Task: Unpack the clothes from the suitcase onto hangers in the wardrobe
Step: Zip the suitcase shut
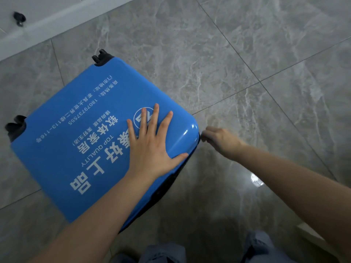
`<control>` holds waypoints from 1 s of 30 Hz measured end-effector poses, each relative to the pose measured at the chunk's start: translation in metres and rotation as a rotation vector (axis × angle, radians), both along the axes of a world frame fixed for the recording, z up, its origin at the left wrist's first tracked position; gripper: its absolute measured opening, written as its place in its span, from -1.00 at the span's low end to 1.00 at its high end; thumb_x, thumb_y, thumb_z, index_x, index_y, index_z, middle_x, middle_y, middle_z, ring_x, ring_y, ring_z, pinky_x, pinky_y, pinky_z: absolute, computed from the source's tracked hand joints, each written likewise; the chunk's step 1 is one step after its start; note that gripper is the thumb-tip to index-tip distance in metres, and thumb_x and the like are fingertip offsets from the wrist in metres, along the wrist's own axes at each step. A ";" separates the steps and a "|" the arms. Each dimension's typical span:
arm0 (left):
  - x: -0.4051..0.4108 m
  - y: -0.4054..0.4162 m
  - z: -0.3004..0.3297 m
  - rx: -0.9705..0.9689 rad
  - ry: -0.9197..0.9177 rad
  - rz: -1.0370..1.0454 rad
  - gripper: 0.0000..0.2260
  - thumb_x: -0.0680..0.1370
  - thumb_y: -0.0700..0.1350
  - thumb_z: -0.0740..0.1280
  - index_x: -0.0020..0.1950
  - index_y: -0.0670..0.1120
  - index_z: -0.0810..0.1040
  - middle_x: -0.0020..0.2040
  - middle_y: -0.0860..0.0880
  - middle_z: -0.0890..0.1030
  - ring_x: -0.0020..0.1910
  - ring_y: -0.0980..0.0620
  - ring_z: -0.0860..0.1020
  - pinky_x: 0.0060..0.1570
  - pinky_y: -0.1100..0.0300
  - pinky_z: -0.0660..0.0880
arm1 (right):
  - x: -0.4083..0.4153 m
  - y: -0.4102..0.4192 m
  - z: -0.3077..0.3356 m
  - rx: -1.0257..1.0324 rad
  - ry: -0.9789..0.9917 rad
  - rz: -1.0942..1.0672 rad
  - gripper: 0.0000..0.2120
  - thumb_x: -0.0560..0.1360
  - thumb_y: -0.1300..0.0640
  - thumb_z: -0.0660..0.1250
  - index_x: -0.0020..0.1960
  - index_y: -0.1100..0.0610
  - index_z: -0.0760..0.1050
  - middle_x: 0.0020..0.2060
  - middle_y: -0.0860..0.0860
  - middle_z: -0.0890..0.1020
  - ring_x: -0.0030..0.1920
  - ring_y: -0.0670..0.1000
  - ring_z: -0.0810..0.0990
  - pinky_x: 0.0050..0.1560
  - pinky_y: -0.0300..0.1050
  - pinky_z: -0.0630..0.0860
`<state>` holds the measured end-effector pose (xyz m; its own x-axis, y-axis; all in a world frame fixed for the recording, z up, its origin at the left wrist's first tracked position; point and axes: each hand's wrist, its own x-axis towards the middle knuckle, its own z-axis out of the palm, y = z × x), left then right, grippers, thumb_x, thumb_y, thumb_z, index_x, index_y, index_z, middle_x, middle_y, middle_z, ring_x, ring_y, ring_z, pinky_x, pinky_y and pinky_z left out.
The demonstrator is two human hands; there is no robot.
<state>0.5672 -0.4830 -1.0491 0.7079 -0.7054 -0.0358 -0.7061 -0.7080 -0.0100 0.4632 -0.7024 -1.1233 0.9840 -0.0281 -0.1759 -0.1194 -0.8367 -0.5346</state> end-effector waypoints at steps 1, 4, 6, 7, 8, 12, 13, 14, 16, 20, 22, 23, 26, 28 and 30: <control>0.002 -0.007 0.000 -0.002 0.001 0.007 0.00 0.27 0.55 0.18 0.59 0.09 0.05 0.63 -0.06 -0.06 0.59 -0.20 -0.06 0.42 -0.43 -0.02 | -0.014 0.004 -0.002 0.006 -0.032 -0.035 -0.90 0.56 0.32 0.27 0.02 0.25 0.56 -0.06 0.17 0.58 -0.13 0.23 0.59 -0.14 0.13 0.54; 0.000 -0.033 0.000 0.004 0.003 -0.001 0.00 0.29 0.54 0.16 0.59 0.06 0.02 0.62 -0.09 -0.08 0.59 -0.23 -0.07 0.41 -0.45 -0.04 | -0.034 0.012 -0.007 0.029 -0.093 -0.167 -0.90 0.53 0.39 0.30 -0.01 0.30 0.57 -0.13 0.20 0.58 -0.21 0.25 0.60 -0.19 0.13 0.54; -0.002 -0.050 0.000 0.010 0.002 -0.017 0.00 0.30 0.55 0.12 0.60 0.06 -0.02 0.62 -0.10 -0.10 0.58 -0.24 -0.09 0.41 -0.45 -0.04 | -0.037 0.008 -0.008 0.011 -0.096 -0.234 -0.90 0.55 0.38 0.29 0.01 0.31 0.57 -0.12 0.21 0.59 -0.22 0.26 0.60 -0.20 0.15 0.54; -0.001 -0.056 0.000 0.008 0.002 -0.022 0.00 0.30 0.55 0.10 0.60 0.06 -0.03 0.62 -0.10 -0.11 0.58 -0.25 -0.10 0.41 -0.45 -0.04 | -0.037 0.005 -0.009 -0.006 -0.090 -0.246 -0.90 0.56 0.36 0.28 0.02 0.31 0.56 -0.11 0.20 0.58 -0.21 0.25 0.59 -0.20 0.17 0.54; 0.000 -0.063 0.001 0.006 0.000 -0.032 -0.01 0.31 0.55 0.09 0.60 0.06 -0.04 0.62 -0.10 -0.11 0.58 -0.25 -0.10 0.41 -0.45 -0.04 | -0.037 0.001 -0.008 -0.029 -0.085 -0.249 -0.89 0.57 0.35 0.28 0.04 0.30 0.56 -0.10 0.20 0.58 -0.21 0.25 0.59 -0.20 0.17 0.53; -0.003 -0.082 -0.001 0.005 -0.020 -0.091 -0.03 0.32 0.54 0.09 0.60 0.05 -0.02 0.62 -0.12 -0.08 0.58 -0.27 -0.06 0.40 -0.45 -0.03 | -0.049 -0.014 -0.004 -0.064 -0.095 -0.205 -0.90 0.56 0.34 0.30 0.03 0.31 0.56 -0.11 0.21 0.57 -0.21 0.25 0.58 -0.20 0.13 0.54; -0.004 -0.085 -0.001 0.002 -0.033 -0.108 -0.03 0.32 0.54 0.09 0.60 0.06 -0.01 0.62 -0.12 -0.07 0.58 -0.28 -0.05 0.40 -0.45 -0.03 | -0.051 -0.015 -0.003 -0.073 -0.096 -0.212 -0.90 0.57 0.32 0.29 0.04 0.31 0.56 -0.10 0.21 0.57 -0.19 0.25 0.58 -0.18 0.14 0.54; -0.005 -0.087 -0.002 0.004 -0.041 -0.126 -0.03 0.32 0.54 0.09 0.60 0.06 -0.01 0.62 -0.12 -0.07 0.57 -0.28 -0.05 0.40 -0.45 -0.02 | -0.054 -0.013 -0.003 -0.070 -0.093 -0.245 -0.89 0.59 0.30 0.28 0.04 0.31 0.56 -0.10 0.21 0.57 -0.18 0.25 0.58 -0.16 0.16 0.53; -0.004 -0.091 -0.004 0.003 -0.044 -0.149 -0.02 0.32 0.54 0.09 0.60 0.07 -0.03 0.62 -0.11 -0.07 0.58 -0.27 -0.06 0.40 -0.45 -0.03 | -0.058 -0.002 -0.003 -0.008 -0.104 -0.375 -0.87 0.59 0.30 0.27 0.02 0.34 0.56 -0.11 0.23 0.59 -0.16 0.26 0.58 -0.12 0.15 0.51; -0.003 -0.094 0.000 0.003 -0.022 -0.167 0.02 0.28 0.56 0.14 0.60 0.07 -0.05 0.62 -0.10 -0.08 0.58 -0.27 -0.08 0.38 -0.47 -0.01 | -0.058 0.015 -0.005 0.208 -0.084 -0.623 -0.89 0.57 0.38 0.25 -0.01 0.37 0.56 -0.14 0.20 0.67 -0.15 0.18 0.64 -0.12 -0.16 0.45; -0.007 -0.090 0.002 0.060 -0.030 -0.176 0.15 0.18 0.59 0.22 0.61 0.06 -0.10 0.62 -0.13 -0.12 0.57 -0.28 -0.12 0.35 -0.53 0.00 | -0.058 0.008 -0.003 0.177 -0.070 -0.590 -0.88 0.56 0.38 0.25 -0.01 0.35 0.57 -0.13 0.20 0.67 -0.12 0.20 0.64 -0.10 -0.11 0.46; -0.010 -0.087 0.003 0.102 -0.042 -0.186 0.22 0.14 0.58 0.27 0.61 0.04 -0.13 0.61 -0.15 -0.16 0.57 -0.29 -0.13 0.32 -0.55 0.00 | -0.058 0.000 -0.001 0.132 -0.071 -0.544 -0.87 0.56 0.37 0.25 -0.01 0.34 0.58 -0.11 0.20 0.66 -0.11 0.21 0.63 -0.07 -0.04 0.48; -0.012 -0.082 0.006 0.149 -0.056 -0.228 0.25 0.16 0.45 0.43 0.60 0.02 -0.20 0.60 -0.18 -0.20 0.57 -0.30 -0.15 0.30 -0.57 0.02 | -0.057 -0.025 0.006 -0.012 -0.051 -0.389 -0.85 0.61 0.26 0.23 0.05 0.25 0.58 -0.07 0.15 0.61 -0.11 0.21 0.60 -0.10 0.14 0.54; -0.006 -0.087 0.012 0.135 -0.040 -0.241 0.20 0.22 0.40 0.44 0.60 0.05 -0.22 0.60 -0.19 -0.21 0.56 -0.32 -0.15 0.30 -0.57 0.02 | -0.055 -0.034 0.008 -0.052 -0.068 -0.364 -0.85 0.62 0.24 0.23 0.07 0.23 0.58 -0.08 0.14 0.60 -0.15 0.21 0.59 -0.15 0.16 0.54; 0.000 -0.096 0.015 0.133 -0.029 -0.244 0.16 0.26 0.37 0.43 0.59 0.08 -0.26 0.60 -0.19 -0.20 0.55 -0.35 -0.13 0.30 -0.57 0.04 | -0.054 -0.029 0.010 -0.036 -0.092 -0.417 -0.84 0.62 0.25 0.23 0.06 0.25 0.58 -0.09 0.16 0.60 -0.15 0.23 0.59 -0.13 0.14 0.53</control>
